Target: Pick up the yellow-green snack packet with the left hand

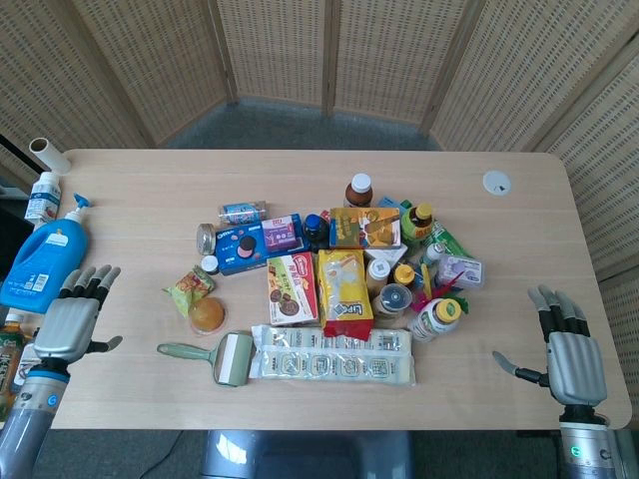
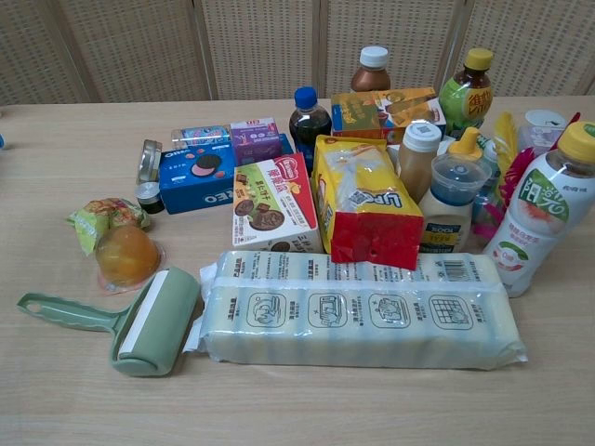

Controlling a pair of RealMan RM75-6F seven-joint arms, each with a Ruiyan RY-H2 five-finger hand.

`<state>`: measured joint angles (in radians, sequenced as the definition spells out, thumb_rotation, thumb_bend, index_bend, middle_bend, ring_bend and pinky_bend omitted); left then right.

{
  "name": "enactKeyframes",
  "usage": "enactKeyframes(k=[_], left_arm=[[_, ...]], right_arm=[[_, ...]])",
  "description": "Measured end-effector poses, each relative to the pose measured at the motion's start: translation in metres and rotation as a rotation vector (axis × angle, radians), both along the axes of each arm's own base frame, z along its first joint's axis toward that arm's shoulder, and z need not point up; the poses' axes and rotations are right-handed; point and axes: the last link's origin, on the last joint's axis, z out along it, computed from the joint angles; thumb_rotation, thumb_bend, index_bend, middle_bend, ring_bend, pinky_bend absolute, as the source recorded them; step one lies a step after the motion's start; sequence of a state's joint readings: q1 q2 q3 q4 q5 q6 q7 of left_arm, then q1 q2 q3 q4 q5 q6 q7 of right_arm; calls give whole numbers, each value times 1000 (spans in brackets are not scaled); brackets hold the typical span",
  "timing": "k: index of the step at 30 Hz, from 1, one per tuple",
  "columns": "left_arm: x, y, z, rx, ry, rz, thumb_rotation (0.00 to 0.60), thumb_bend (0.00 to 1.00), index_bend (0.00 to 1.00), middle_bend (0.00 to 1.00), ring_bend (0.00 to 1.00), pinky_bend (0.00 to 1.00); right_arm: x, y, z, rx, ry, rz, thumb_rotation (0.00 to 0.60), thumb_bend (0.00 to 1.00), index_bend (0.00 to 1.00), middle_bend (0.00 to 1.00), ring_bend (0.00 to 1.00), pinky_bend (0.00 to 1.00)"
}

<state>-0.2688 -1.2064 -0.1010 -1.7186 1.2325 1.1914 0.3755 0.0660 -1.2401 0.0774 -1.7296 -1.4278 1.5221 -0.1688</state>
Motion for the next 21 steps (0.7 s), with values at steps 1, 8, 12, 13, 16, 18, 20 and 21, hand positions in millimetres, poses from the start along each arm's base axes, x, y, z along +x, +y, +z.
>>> enactKeyframes(k=[1,8,12,13,16,18,20,21], left_arm=[[-1,5,-4,-5,0,1,600,0,0,0,0,0],[-3,40,-37,-47,2,9,600,0,0,0,0,0],[-4,55,-57,-75,9,16,600,0,0,0,0,0],[-3,58,-62,-84,11,18,600,0,0,0,0,0],[-2,69,-78,-110,15,19,600,0,0,0,0,0],[1,76,-89,-125,19,17,600,0,0,0,0,0],[3,83,-100,-140,22,14,600,0,2,0,0,0],[5,86,-104,-144,20,11,600,0,25,2,29,0]], right_arm=[[-1,1,0,0,0,-5,393,149,0,0,0,0],[-7,4,4,-11,6,-40,390,150,0,0,0,0],[-9,6,5,-13,10,-56,391,150,0,0,0,0],[-10,6,5,-11,10,-60,391,150,0,0,0,0],[-11,6,4,-5,11,-68,394,150,0,0,0,0],[-10,6,5,-8,12,-70,393,149,0,0,0,0],[-11,6,5,-11,10,-74,391,148,0,0,0,0],[-11,6,5,-11,7,-75,392,149,0,0,0,0]])
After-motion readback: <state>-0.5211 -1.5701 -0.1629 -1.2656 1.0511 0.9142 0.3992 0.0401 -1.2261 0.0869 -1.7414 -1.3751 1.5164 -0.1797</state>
